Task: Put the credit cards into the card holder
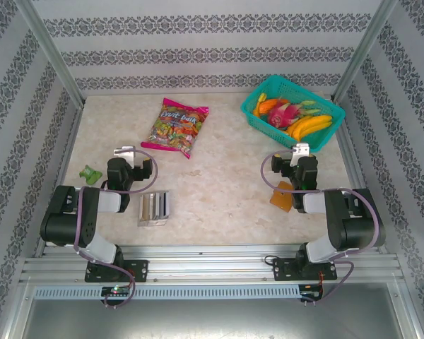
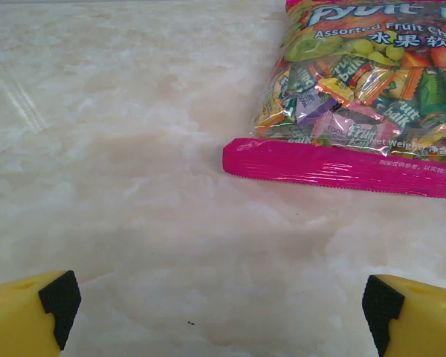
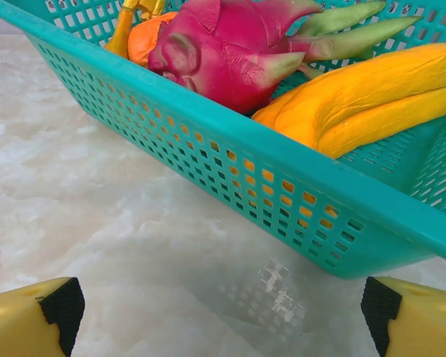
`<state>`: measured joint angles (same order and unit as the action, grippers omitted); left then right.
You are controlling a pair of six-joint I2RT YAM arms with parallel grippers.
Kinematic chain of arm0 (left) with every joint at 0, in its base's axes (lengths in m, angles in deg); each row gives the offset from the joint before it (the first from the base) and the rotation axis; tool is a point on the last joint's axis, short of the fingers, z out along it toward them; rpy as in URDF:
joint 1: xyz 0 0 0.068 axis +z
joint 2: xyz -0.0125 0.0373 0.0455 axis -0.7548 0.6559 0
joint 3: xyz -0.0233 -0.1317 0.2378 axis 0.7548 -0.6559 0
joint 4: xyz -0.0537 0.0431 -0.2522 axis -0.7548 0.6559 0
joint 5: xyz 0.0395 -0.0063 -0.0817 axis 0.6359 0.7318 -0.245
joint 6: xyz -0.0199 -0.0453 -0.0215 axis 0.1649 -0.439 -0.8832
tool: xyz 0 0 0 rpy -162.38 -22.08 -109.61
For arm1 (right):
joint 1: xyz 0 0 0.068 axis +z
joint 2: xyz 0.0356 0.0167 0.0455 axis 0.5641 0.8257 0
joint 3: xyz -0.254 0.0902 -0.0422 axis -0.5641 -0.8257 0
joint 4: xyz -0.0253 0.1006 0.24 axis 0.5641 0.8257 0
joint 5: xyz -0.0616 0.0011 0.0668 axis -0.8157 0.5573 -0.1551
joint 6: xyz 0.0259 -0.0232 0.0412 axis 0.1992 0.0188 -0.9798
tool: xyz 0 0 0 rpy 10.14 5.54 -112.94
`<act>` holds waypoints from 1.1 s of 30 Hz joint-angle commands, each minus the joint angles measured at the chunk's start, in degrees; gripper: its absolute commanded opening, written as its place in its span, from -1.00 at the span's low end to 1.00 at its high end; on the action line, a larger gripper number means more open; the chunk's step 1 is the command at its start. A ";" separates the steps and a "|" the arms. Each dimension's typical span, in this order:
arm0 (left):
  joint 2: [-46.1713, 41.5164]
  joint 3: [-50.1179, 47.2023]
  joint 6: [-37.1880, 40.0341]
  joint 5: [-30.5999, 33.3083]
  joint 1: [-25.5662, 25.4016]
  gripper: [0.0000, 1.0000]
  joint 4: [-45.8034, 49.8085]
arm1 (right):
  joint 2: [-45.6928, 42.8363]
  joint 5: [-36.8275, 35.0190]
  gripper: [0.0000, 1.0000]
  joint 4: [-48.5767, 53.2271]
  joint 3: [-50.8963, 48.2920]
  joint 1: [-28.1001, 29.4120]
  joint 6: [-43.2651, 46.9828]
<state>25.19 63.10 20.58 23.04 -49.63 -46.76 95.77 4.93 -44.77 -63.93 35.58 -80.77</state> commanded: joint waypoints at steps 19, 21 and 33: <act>-0.45 1.15 1.54 -1.94 0.75 1.00 0.55 | -0.38 1.71 0.95 -0.90 1.18 -0.53 -0.49; -0.75 1.21 1.45 -1.91 0.84 1.00 0.81 | -0.35 1.91 0.95 -0.90 1.19 -0.53 -0.48; -24.99 1.40 -16.79 5.19 0.98 0.99 23.04 | -18.08 -8.81 0.95 33.37 10.11 -0.41 -9.66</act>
<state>5.56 63.28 16.01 23.85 -49.63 -34.06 85.80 2.73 -32.53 -61.99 35.58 -83.52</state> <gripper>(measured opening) 0.998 0.977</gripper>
